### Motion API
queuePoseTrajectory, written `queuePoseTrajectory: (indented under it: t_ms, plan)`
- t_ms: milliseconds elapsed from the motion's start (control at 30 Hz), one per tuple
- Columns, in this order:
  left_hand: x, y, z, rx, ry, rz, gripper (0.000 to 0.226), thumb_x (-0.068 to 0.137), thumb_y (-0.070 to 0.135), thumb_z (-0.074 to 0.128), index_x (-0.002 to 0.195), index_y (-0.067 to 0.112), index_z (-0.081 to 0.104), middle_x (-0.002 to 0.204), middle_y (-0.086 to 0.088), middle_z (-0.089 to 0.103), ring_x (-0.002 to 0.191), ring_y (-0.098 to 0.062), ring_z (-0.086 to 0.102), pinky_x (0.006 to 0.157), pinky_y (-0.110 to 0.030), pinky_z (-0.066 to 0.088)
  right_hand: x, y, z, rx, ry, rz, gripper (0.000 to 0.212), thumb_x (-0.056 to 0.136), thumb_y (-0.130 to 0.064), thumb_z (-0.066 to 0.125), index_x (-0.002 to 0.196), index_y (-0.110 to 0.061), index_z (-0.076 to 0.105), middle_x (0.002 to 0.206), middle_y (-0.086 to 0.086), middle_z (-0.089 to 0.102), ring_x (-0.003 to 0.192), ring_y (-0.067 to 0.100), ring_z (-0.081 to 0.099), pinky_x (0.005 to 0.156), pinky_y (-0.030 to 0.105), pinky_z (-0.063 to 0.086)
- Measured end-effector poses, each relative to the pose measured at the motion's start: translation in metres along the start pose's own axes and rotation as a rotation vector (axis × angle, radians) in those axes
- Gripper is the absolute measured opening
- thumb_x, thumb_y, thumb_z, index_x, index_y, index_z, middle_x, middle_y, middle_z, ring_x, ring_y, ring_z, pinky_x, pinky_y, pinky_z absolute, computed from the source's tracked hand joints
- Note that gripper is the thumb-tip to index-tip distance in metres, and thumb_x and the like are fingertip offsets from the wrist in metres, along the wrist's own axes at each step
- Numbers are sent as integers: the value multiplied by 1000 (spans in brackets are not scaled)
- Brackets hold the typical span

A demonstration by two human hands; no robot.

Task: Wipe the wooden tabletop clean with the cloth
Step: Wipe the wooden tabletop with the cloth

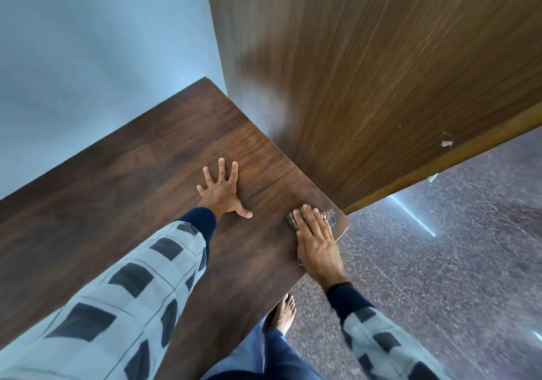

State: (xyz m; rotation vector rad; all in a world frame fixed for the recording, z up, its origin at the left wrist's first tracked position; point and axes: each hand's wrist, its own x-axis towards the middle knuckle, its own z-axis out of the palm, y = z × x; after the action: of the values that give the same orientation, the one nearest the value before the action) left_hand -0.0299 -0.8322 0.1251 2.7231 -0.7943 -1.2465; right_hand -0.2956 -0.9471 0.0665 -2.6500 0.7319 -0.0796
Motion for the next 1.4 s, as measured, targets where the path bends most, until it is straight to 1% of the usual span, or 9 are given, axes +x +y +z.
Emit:
queuePoseTrajectory:
  t_ms: [67, 233, 433, 633, 833, 900, 1067, 1300, 1400]
  plan:
    - [0, -3, 1, -13, 0, -6, 153, 55, 52, 93, 154, 36, -24, 156, 4, -42, 144, -43, -32, 113, -71, 0, -8, -27, 14, 37, 71, 73, 51, 103, -17, 43, 154, -20, 39, 163, 8, 29, 153, 28, 20, 120, 53, 27]
    - [1, -2, 2, -5, 4, -11, 153, 56, 51, 93, 154, 37, -24, 156, 5, -42, 144, -42, -32, 114, -70, 0, -31, 9, -2, -93, -60, -307, 54, 105, -21, 38, 158, -19, 29, 167, 1, 18, 155, 20, 12, 121, 46, 28]
    - [4, -2, 1, -5, -6, -16, 154, 55, 51, 93, 154, 37, -24, 155, 5, -43, 143, -43, -33, 113, -70, -1, 2, -8, 8, 48, 100, 188, 50, 104, -19, 35, 153, -7, 39, 163, 13, 27, 152, 32, 21, 122, 51, 24]
    - [3, -3, 2, -9, -6, -17, 154, 56, 50, 93, 154, 37, -24, 155, 5, -43, 143, -42, -33, 114, -70, -1, -33, 22, -3, -94, 3, -152, 56, 101, -12, 43, 156, -9, 32, 165, 11, 22, 154, 29, 15, 121, 50, 28]
    - [5, 2, -1, 23, -20, -38, 154, 55, 51, 93, 153, 36, -25, 155, 4, -44, 143, -43, -33, 114, -70, 1, 37, 11, 1, 21, 140, 395, 57, 101, -25, 28, 154, -8, 35, 163, 16, 25, 151, 38, 21, 124, 52, 18]
    - [5, 0, -1, 17, -21, -27, 155, 55, 52, 93, 153, 36, -25, 155, 4, -44, 143, -43, -34, 114, -71, 0, 32, -11, 10, 18, 198, 461, 57, 100, -24, 31, 154, -8, 35, 163, 18, 26, 150, 39, 22, 124, 51, 15]
    - [3, -2, 1, -4, 1, -23, 154, 54, 52, 93, 153, 37, -24, 155, 5, -42, 143, -42, -33, 115, -71, 0, -28, -25, 26, -67, 88, 124, 54, 103, -20, 36, 155, -10, 34, 164, 15, 23, 152, 34, 21, 120, 54, 26]
    - [3, 1, -1, 17, -6, -32, 154, 55, 51, 94, 154, 35, -23, 156, 4, -42, 144, -42, -33, 115, -69, 1, 60, -11, 7, 48, 158, 411, 57, 101, -25, 32, 156, -9, 32, 165, 15, 22, 151, 39, 20, 123, 55, 16]
    - [3, -1, -1, 17, -3, -20, 155, 55, 51, 94, 154, 35, -23, 156, 3, -42, 143, -42, -33, 115, -70, 0, 46, -30, 23, -21, 103, 179, 54, 102, -22, 36, 155, -11, 35, 165, 13, 24, 152, 36, 21, 120, 55, 25]
